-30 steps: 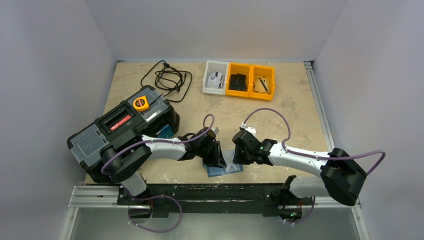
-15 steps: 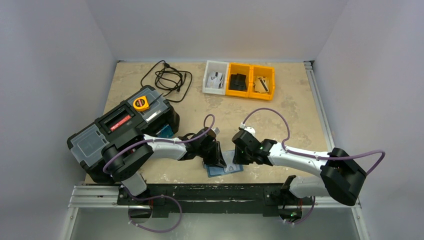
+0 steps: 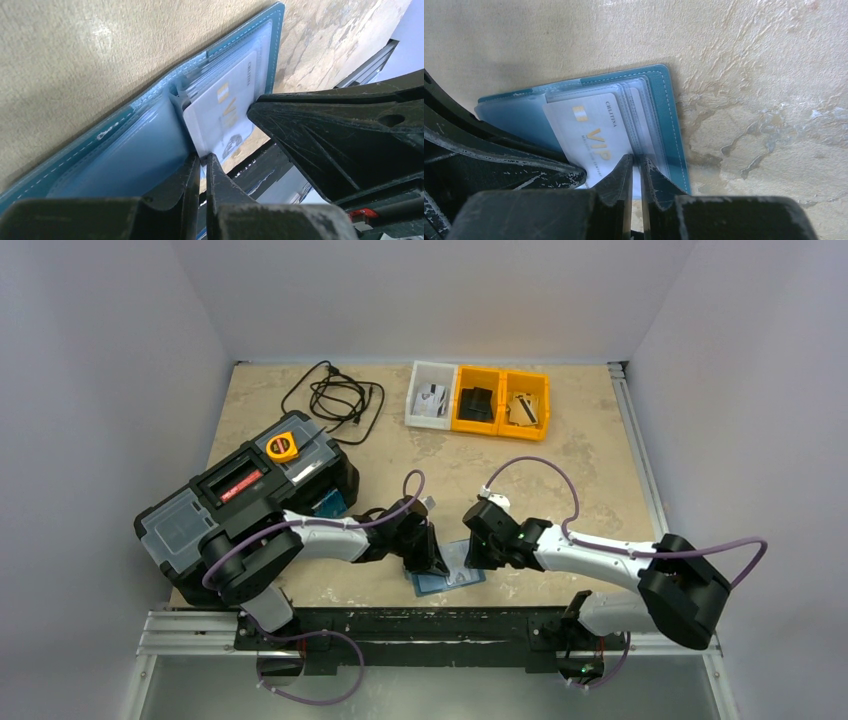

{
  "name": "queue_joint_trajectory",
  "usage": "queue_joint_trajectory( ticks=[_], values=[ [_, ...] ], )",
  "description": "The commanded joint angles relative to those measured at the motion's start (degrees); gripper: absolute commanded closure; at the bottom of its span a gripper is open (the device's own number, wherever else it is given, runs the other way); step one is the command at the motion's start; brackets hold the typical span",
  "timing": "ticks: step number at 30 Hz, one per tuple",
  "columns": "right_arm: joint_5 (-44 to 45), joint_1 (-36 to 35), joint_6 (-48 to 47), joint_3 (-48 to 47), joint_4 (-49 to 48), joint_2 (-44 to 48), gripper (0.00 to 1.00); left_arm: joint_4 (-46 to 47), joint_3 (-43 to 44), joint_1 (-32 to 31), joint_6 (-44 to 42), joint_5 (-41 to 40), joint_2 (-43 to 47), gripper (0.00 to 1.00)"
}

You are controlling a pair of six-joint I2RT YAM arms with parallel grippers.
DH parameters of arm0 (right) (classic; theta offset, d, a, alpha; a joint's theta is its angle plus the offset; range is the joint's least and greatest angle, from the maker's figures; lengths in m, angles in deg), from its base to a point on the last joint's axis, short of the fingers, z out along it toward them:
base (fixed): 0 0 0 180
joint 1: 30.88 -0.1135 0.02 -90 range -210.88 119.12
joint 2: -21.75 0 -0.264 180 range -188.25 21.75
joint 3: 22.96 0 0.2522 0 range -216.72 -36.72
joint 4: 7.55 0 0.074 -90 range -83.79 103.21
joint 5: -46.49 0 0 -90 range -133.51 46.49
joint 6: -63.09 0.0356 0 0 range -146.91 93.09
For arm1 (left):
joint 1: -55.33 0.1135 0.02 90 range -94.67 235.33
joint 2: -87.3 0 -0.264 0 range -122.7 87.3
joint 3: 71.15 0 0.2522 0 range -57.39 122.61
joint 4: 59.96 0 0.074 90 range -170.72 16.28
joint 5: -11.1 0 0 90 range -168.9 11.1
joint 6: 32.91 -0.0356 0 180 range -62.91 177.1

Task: Take the credit cards out of the card holder
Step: Remove the credit card from the card holder.

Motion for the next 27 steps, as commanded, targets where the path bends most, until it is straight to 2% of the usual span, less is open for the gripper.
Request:
queue_joint_trajectory(
  ticks=[1, 4, 6, 10, 13, 24, 27],
  values=[
    [-0.61, -0.36, 1.67, 2.23, -0.57, -3.01, 0.95, 2.85, -0.84, 0.14, -0.05, 1.28, 2.29, 1.0],
    [-1.06, -0.31, 2.02, 2.77, -1.23, -3.17, 0.96, 3.0, -1.14, 0.12, -0.41, 1.62, 2.71, 0.9],
    [-1.2, -0.36, 2.03, 2.82, -1.31, -3.38, 0.97, 3.42, -1.51, 0.14, -0.37, 1.71, 2.87, 0.87],
    [-1.04, -0.29, 2.1, 2.9, -1.42, -3.78, 0.97, 4.65, -1.97, 0.23, 0.06, 2.17, 2.77, 0.88],
    [-1.04, -0.2, 2.03, 2.86, -1.44, -4.09, 0.97, 5.67, -2.3, 0.23, 0.15, 2.54, 2.93, 0.92],
    [-1.73, 0.35, 1.71, 2.76, -2.27, -5.32, 0.97, 10.46, -3.83, 0.17, 0.06, 5.24, 2.95, 0.91],
    [-1.84, 0.42, 1.77, 2.72, -2.41, -5.55, 0.98, 11.45, -3.8, 0.23, 0.28, 5.74, 2.61, 0.96]
  ],
)
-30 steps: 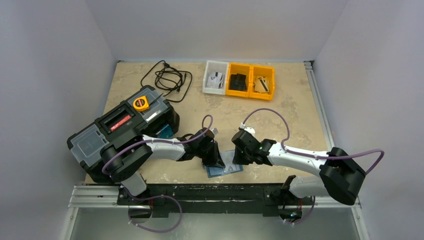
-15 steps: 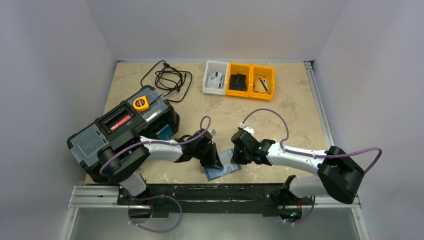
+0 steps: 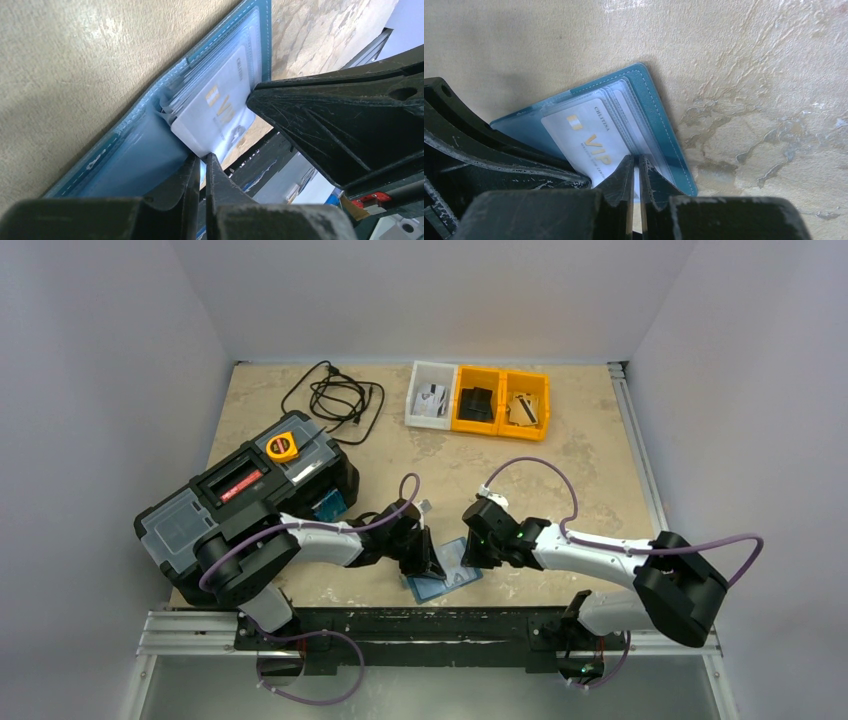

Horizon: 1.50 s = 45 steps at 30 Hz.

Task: Take the credit cards out of the card holder
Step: Remove the credit card from the card holder.

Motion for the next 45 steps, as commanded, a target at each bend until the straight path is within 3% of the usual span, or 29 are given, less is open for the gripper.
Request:
queue_joint_trajectory(
  ticks=[1, 5, 18, 39, 45],
  values=[
    [-0.06, -0.04, 0.59, 2.41, 0.67, -3.68, 0.98, 7.26, 0.27, -0.34, 0.39, 3.62, 0.91, 0.98],
    [0.44, 0.35, 0.67, 2.58, 1.29, -3.29, 0.98, 6.2, 0.95, -0.34, -0.07, 3.9, 0.77, 1.0],
    [0.67, 5.99, -1.35, 4.59, 2.25, 0.35, 1.0, -11.76, 4.96, 2.87, -8.33, 6.37, 1.83, 1.0],
    [-0.25, 7.16, -2.67, 3.07, 2.92, 4.44, 1.0, -20.04, 4.91, 4.97, -14.1, 6.66, 6.46, 1.0],
    [-1.21, 7.09, -4.66, -3.61, 4.18, 6.73, 0.86, -25.66, 6.03, 4.96, -17.71, 4.96, 11.02, 1.0]
  ],
)
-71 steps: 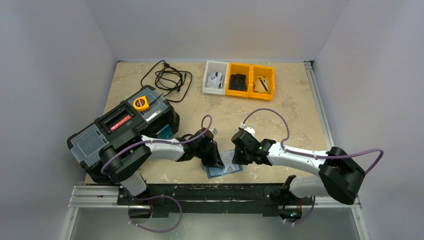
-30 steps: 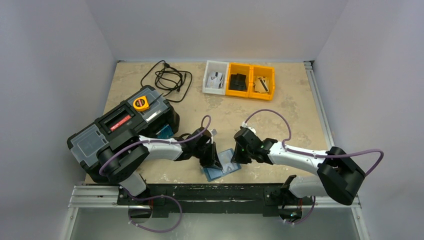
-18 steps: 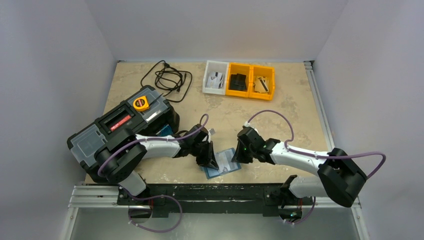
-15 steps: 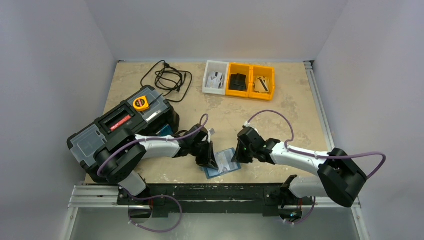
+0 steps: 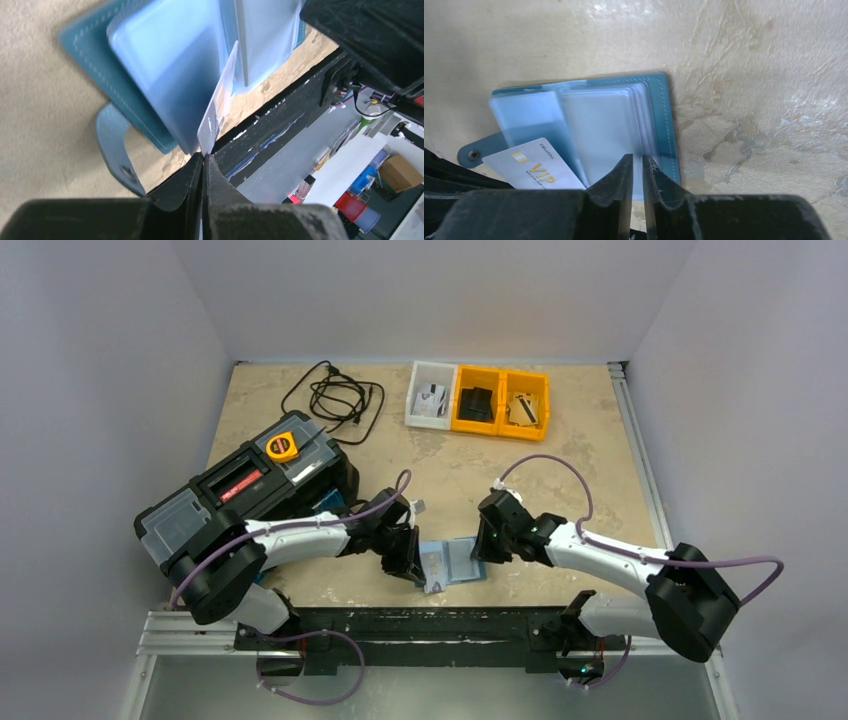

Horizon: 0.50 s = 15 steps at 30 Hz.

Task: Take the credit cards out of the card holder
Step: Remove the credit card from the card holder.

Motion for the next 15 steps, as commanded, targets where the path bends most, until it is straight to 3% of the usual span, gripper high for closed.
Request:
queue_joint_trajectory(
  ticks=[1, 7, 10, 15],
  values=[
    [1.8, 0.34, -3.11, -6.65, 2.69, 2.08, 0.81, -4.66, 2.39, 0.25, -4.1, -1.21, 4.99, 1.0],
    [-1.21, 0.35, -5.0, -10.8, 0.42, 4.32, 0.55, -4.63, 3.0, 0.26, -4.74, -0.89, 8.77, 1.0],
    [-1.89, 0.56, -6.23, -9.33, -3.96, 6.76, 0.41, -4.31, 3.26, 0.98, -4.3, -0.16, 11.8, 1.0],
    [-10.4, 3.54, -7.59, -4.6, -13.83, 12.05, 0.22, -3.45, 4.35, 4.04, -3.79, 3.29, 16.24, 1.0]
  ],
)
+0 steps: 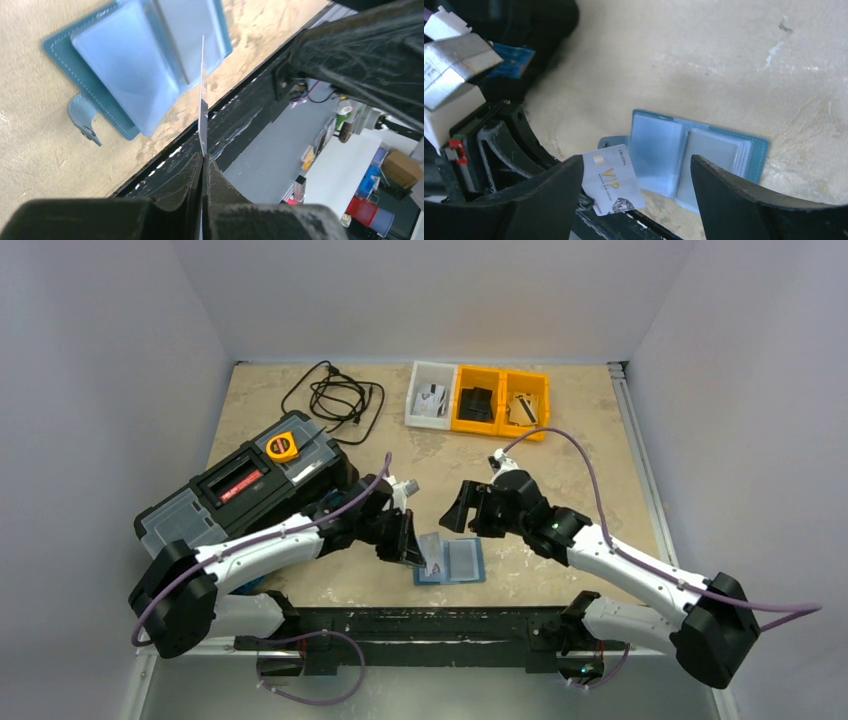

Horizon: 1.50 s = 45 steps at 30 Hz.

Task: Take the credit cards out of the card holder
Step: Remove the credit card from the card holder, then place the credit card in the storage box.

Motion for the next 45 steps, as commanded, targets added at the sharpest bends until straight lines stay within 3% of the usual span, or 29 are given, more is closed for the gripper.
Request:
queue_joint_trajectory(
  ticks=[1, 7, 13, 24, 28, 30, 32, 33, 37, 41, 45],
  values=[
    [-8.34, 2.92, -2.34, 3.95, -11.84, 5.39, 0.2, 1.63, 3.14, 3.09, -0.33, 4.09, 4.46, 1.0],
    [-23.27, 9.39, 0.55, 10.33, -27.34, 10.93, 0.15, 7.31, 3.28, 8.01, 3.05, 11.25, 9.16, 1.0],
    [-34.86, 11.21, 4.97, 11.17, -39.97, 8.46, 0.17, 13.48, 3.9, 10.81, 6.75, 16.84, 10.6, 1.0],
    [-40.22, 11.25, 8.05, 9.72, -44.82, 4.82, 0.42, 19.47, 4.4, 11.41, 9.6, 19.55, 9.81, 1.0],
    [-40.54, 11.24, 8.68, 9.38, -45.1, 4.94, 0.61, 19.19, 4.1, 11.41, 9.45, 19.75, 9.13, 1.0],
    [-40.84, 11.19, 8.8, 9.06, -44.93, 4.81, 0.76, 18.49, 4.13, 11.42, 9.08, 19.57, 8.84, 1.0],
    [-41.23, 11.19, 8.81, 8.65, -44.61, 4.49, 0.98, 17.85, 4.3, 11.45, 8.54, 19.58, 8.43, 1.0],
    [-41.39, 11.21, 8.75, 8.19, -44.3, 4.44, 1.0, 17.44, 4.35, 11.42, 8.36, 19.39, 8.29, 0.95],
    [-38.59, 11.28, 6.62, 5.91, -39.35, 4.94, 1.0, 11.75, 5.21, 11.51, 5.87, 17.2, 8.75, 0.59],
    [-34.47, 13.2, 4.77, 2.66, -34.15, 2.73, 1.0, -0.45, 7.75, 11.46, 0.36, 10.21, 10.62, 0.23],
    [-31.12, 16.91, 4.93, -2.35, -33.39, -3.35, 1.0, -11.67, 10.32, 11.47, -3.14, 0.43, 12.33, 0.13]
  ],
)
